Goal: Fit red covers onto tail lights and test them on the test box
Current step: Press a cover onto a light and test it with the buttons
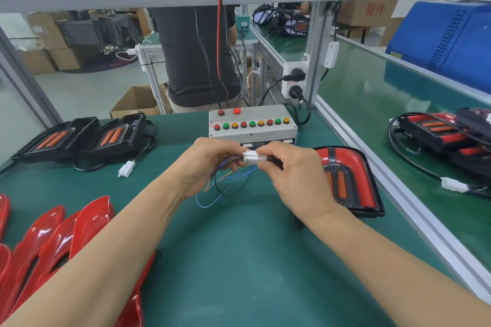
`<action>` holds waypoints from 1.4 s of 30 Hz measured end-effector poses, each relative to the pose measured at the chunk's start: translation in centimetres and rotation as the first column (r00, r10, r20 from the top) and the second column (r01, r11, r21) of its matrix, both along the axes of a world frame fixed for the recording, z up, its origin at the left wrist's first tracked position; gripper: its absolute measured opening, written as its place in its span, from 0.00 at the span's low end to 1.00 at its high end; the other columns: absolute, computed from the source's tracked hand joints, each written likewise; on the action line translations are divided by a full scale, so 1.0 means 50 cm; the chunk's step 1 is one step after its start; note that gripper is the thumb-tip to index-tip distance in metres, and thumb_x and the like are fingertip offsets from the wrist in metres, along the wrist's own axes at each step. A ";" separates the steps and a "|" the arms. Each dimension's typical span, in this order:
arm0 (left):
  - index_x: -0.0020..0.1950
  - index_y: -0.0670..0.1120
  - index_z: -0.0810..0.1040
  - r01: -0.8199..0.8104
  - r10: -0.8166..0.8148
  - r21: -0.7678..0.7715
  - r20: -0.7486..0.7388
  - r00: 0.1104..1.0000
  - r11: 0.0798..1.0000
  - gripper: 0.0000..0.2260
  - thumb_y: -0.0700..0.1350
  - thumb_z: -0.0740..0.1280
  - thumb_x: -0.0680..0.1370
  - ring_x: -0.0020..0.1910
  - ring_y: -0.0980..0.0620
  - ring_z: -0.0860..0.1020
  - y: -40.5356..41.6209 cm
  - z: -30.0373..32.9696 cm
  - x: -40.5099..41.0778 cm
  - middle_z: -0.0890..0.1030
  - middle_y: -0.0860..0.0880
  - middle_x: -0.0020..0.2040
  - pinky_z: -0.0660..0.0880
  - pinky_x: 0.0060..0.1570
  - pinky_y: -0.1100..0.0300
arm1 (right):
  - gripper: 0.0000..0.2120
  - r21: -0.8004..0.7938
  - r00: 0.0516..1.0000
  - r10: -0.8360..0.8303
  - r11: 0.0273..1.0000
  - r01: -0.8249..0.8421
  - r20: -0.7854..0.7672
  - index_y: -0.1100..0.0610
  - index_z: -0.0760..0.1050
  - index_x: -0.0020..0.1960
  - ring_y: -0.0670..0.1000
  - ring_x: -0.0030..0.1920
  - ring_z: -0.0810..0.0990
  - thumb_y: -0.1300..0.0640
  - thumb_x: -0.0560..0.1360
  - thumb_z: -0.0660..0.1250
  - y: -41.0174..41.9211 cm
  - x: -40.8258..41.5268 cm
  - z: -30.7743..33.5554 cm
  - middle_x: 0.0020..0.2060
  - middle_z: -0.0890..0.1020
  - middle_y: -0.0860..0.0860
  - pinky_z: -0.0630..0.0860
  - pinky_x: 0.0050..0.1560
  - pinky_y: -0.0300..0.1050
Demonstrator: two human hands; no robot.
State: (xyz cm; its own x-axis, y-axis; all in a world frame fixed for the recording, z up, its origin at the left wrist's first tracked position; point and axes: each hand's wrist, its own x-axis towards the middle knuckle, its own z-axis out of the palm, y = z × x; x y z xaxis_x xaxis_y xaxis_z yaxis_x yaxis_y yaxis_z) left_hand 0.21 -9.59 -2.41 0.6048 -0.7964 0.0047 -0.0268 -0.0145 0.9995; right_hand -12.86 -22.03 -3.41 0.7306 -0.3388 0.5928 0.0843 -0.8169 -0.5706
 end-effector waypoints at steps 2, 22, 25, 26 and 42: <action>0.43 0.35 0.82 0.004 -0.005 0.004 0.045 0.999 1.000 0.13 0.46 0.70 0.72 0.33 0.54 0.73 -0.002 -0.003 0.001 0.79 0.46 0.34 0.67 0.42 0.59 | 0.03 -0.043 0.999 -0.028 0.999 0.029 0.017 0.61 0.82 0.46 0.53 0.35 0.78 0.63 0.73 0.72 0.006 0.000 0.003 0.36 0.83 0.54 0.73 0.41 0.47; 0.47 0.64 0.80 -0.307 -0.336 0.497 0.827 0.450 0.812 0.03 0.56 0.69 0.74 0.57 0.58 0.72 0.050 -0.072 0.063 0.78 0.60 0.49 0.49 0.65 0.57 | 0.14 0.789 0.874 0.010 0.435 0.434 -0.486 0.60 0.80 0.57 0.51 0.43 0.83 0.53 0.76 0.68 -0.199 -0.176 -0.037 0.43 0.87 0.52 0.75 0.41 0.44; 0.52 0.62 0.81 -0.409 -0.356 0.449 0.890 0.285 0.795 0.07 0.54 0.65 0.77 0.60 0.58 0.70 0.045 -0.078 0.069 0.77 0.60 0.52 0.44 0.68 0.54 | 0.11 0.808 0.884 0.001 0.407 0.426 -0.467 0.61 0.81 0.53 0.53 0.41 0.83 0.55 0.75 0.68 -0.202 -0.170 -0.030 0.41 0.87 0.55 0.76 0.41 0.45; 0.52 0.61 0.81 -0.410 -0.366 0.449 0.892 0.267 0.794 0.07 0.53 0.65 0.77 0.60 0.58 0.70 0.044 -0.078 0.069 0.77 0.60 0.52 0.43 0.68 0.53 | 0.11 0.824 0.894 0.012 0.392 0.408 -0.448 0.61 0.81 0.53 0.53 0.39 0.83 0.55 0.76 0.67 -0.204 -0.169 -0.029 0.41 0.87 0.56 0.78 0.41 0.45; 0.52 0.55 0.82 -0.288 -0.216 0.377 0.859 0.464 0.880 0.10 0.52 0.71 0.72 0.55 0.58 0.74 0.025 -0.084 0.065 0.78 0.62 0.51 0.53 0.61 0.61 | 0.22 0.978 0.991 0.120 0.193 -0.078 0.055 0.54 0.78 0.61 0.57 0.53 0.84 0.45 0.71 0.68 -0.167 -0.137 -0.086 0.54 0.84 0.57 0.82 0.43 0.49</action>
State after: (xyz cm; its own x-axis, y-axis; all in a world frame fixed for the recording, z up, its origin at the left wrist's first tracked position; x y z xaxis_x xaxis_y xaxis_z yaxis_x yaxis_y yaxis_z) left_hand 3.47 -8.34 -6.62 0.5063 -0.8336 0.2210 -0.8455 -0.4294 0.3175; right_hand -19.71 -30.38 -7.69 0.8137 -0.5552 -0.1721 0.0864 0.4083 -0.9088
